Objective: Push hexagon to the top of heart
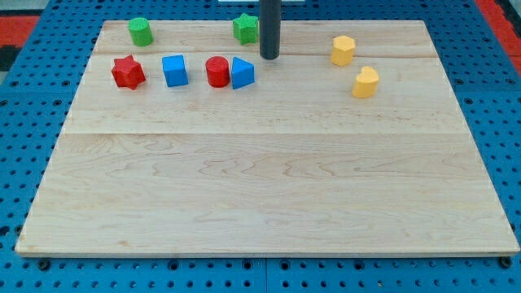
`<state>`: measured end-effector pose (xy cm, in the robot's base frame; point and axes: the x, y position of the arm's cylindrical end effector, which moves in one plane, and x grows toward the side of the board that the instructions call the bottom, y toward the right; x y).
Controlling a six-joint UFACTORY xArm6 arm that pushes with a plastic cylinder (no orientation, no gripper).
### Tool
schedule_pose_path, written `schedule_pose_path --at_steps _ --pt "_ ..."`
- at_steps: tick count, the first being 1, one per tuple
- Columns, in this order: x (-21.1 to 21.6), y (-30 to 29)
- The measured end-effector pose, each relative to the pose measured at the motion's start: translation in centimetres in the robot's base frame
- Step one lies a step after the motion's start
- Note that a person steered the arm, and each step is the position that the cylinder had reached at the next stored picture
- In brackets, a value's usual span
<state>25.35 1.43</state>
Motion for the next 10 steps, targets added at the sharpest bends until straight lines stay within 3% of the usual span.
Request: schedule_pose_path --at_steps 1,2,3,4,5,6,7,8,9,10 --pt "-2.9 2.7" --pt "-2.8 5.6" --pt "0.3 11.2" --pt "5.4 10.9" --pt "6.8 10.7" --pt "7.9 7.5" --pt "13.0 -0.1" --pt "14.4 -12.1" --pt "13.7 -22.1" --pt "10.8 -27.3"
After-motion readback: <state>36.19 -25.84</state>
